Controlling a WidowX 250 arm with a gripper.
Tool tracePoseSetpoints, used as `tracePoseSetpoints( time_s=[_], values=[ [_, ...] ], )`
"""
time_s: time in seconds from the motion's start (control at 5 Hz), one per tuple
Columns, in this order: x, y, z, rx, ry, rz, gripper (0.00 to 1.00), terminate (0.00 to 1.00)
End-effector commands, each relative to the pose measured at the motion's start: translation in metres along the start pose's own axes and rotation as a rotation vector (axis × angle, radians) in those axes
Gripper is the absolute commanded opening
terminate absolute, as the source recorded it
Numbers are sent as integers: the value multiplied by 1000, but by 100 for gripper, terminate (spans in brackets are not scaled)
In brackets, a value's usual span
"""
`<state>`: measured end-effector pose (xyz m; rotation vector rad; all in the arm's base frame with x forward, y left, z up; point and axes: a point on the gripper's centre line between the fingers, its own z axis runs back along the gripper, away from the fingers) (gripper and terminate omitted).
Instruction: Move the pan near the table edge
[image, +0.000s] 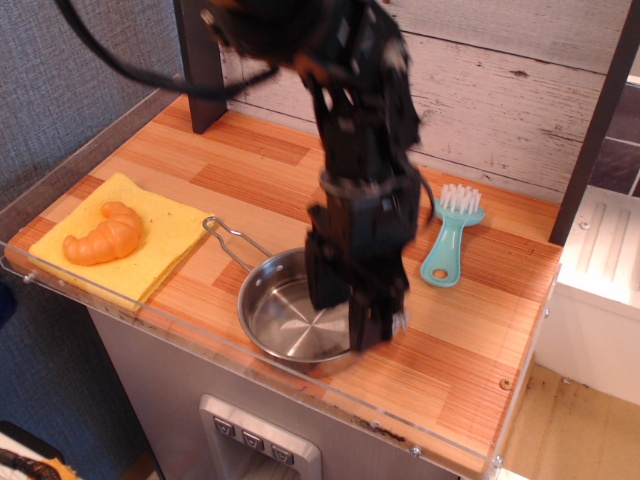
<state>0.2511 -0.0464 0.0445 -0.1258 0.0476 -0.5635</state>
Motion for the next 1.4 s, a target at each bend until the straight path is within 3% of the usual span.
tracePoseSetpoints(
  time_s=[0.0,0.2,0.4,0.6,1.0,1.2],
  values=[
    [-7,75,83,80,-179,276,100,0],
    [-7,108,96,123,-199,376,100,0],
    [-8,126,101,136,-195,395,100,0],
    [-8,129,102,133,-154,354,100,0],
    [-8,129,102,133,-154,354,100,0],
    [-8,129,102,133,-154,354,100,100]
  ],
)
